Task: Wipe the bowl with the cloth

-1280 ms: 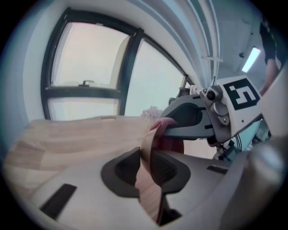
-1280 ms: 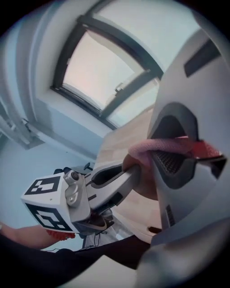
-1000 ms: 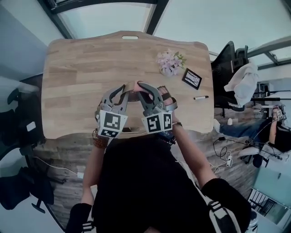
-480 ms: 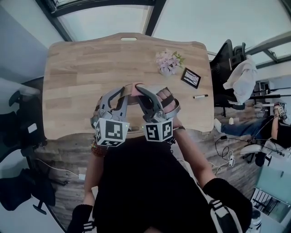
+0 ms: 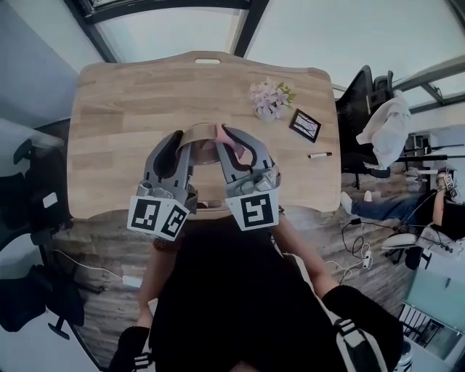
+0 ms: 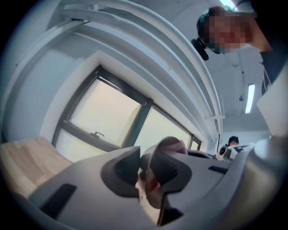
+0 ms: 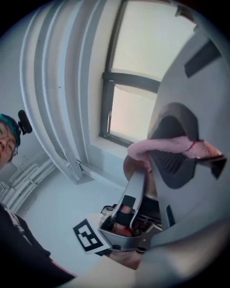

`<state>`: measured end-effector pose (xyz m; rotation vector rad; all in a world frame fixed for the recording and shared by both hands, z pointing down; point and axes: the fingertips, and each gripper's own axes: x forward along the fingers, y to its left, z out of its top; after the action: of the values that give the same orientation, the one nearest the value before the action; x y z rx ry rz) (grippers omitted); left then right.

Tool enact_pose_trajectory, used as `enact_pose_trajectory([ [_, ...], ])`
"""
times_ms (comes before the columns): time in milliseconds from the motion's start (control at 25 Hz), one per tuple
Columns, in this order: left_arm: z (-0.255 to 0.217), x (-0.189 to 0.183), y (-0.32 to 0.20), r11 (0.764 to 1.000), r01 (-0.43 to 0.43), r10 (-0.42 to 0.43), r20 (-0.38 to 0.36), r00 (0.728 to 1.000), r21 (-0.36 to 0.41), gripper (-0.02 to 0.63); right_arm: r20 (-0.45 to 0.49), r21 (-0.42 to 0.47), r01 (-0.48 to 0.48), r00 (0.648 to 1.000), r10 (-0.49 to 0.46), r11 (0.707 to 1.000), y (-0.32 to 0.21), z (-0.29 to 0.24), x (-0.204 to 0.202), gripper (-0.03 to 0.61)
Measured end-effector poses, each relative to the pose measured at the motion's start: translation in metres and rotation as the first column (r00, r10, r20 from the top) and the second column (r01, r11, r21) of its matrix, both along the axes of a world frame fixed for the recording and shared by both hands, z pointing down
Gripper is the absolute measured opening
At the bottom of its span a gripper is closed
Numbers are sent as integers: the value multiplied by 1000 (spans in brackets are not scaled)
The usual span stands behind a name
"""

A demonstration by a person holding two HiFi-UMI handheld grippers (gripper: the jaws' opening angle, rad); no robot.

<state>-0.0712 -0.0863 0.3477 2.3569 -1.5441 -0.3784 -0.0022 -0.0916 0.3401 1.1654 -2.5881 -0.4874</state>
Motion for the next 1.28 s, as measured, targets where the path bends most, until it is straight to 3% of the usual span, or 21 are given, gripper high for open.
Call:
enact_pose_trajectory([
  [80,10,4,-2,998,-52,52,-7,999,-28,72,-37,-17,15,999,-15,1000,-2,5,2,21],
  [160,26,13,-2,988,-132,142,129,981,-79,77,-203,55,52,978,-40,997,-4,14,2,20],
  [240,38,20,1,980,-162,192,356,914,-112,86,-402,147,149,912,-78,978,0,21,-5,20],
  [320,39,26,3,985,-144,171,563,809,-92,84,-543,181,255,831,-119,950,8,27,-16,20],
  [360,37,27,3,989,-126,146,628,764,-77,46,-566,186,278,814,-129,942,10,28,-20,20],
  [400,34,27,2,992,-111,126,659,742,-65,32,-558,187,276,820,-129,943,11,27,-22,20],
  [440,29,28,0,993,-103,112,653,749,-52,28,-528,187,257,840,-123,948,9,24,-22,20],
  [600,4,19,-5,998,-56,38,453,891,26,41,-354,178,154,932,-83,972,2,5,-20,20],
  [680,-4,10,-4,998,-23,6,326,945,51,54,-263,156,120,962,-75,980,0,-3,-20,20],
  [800,-11,0,-2,997,12,-23,138,990,76,60,-152,122,75,987,-56,990,-2,-12,-20,25],
  [920,-9,-4,-2,997,24,-22,-28,999,74,71,-98,115,35,995,-24,993,-2,-16,-18,31],
  [1000,-4,0,-3,998,-1,2,-14,1000,60,77,-109,98,26,994,-15,995,-3,-9,-14,31],
  [1080,5,11,-6,995,-98,94,105,990,33,84,-151,64,42,988,-32,997,-7,4,-6,23],
  [1200,22,25,-10,969,-243,248,275,929,-55,87,-189,17,66,980,-62,998,-15,13,4,21],
  [1280,33,28,-14,959,-261,284,312,907,-114,77,-225,37,68,973,-58,997,-18,13,6,22],
])
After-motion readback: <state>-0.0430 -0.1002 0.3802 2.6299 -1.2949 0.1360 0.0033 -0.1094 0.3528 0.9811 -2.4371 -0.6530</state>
